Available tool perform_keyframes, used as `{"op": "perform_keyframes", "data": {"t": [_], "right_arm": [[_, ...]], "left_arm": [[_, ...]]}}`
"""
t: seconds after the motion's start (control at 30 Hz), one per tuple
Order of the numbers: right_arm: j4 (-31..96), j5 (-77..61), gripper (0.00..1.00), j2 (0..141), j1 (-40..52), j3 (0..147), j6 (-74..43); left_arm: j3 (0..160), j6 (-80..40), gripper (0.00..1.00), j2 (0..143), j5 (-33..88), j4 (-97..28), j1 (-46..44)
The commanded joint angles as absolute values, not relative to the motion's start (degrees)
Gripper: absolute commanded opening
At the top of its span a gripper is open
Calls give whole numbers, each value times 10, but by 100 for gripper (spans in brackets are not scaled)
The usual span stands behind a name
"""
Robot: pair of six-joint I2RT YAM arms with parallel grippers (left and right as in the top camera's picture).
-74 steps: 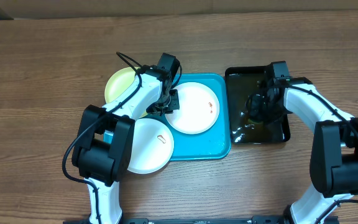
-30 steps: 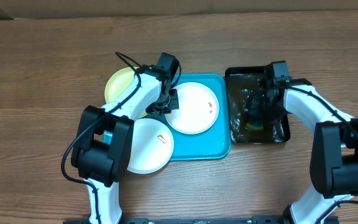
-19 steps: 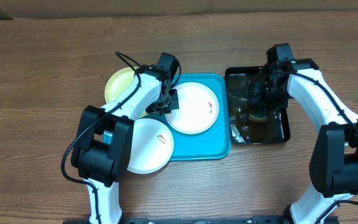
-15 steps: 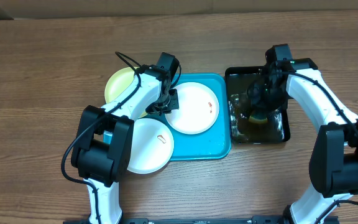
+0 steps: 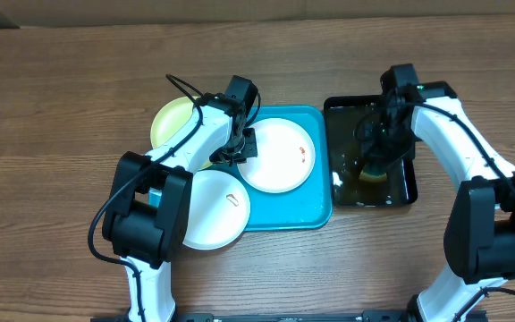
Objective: Clean dirty plates on tray and stack at the side
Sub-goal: 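Carry the sponge with the right gripper onto the held white plate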
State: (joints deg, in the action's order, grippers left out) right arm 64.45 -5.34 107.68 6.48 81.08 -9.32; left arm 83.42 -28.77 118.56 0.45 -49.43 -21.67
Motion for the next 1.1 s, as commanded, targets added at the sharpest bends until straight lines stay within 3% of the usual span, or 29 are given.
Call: {"op": "perform_keyframes", "data": {"t": [0.0, 0.37, 0.7, 1.07], "right_arm": [[662, -54, 4, 1072, 72, 882, -81], [668, -26, 4, 1073, 189, 937, -43], [576, 180, 4, 1075, 325, 929, -75], [434, 224, 4, 1075, 343, 822, -74]], "left_arm": [[825, -283, 4, 1200, -3, -489, -214], [825, -283, 4, 1200, 11, -480, -214], [825, -283, 4, 1200, 11, -482, -214], [825, -283, 4, 1200, 12, -484, -214]]}}
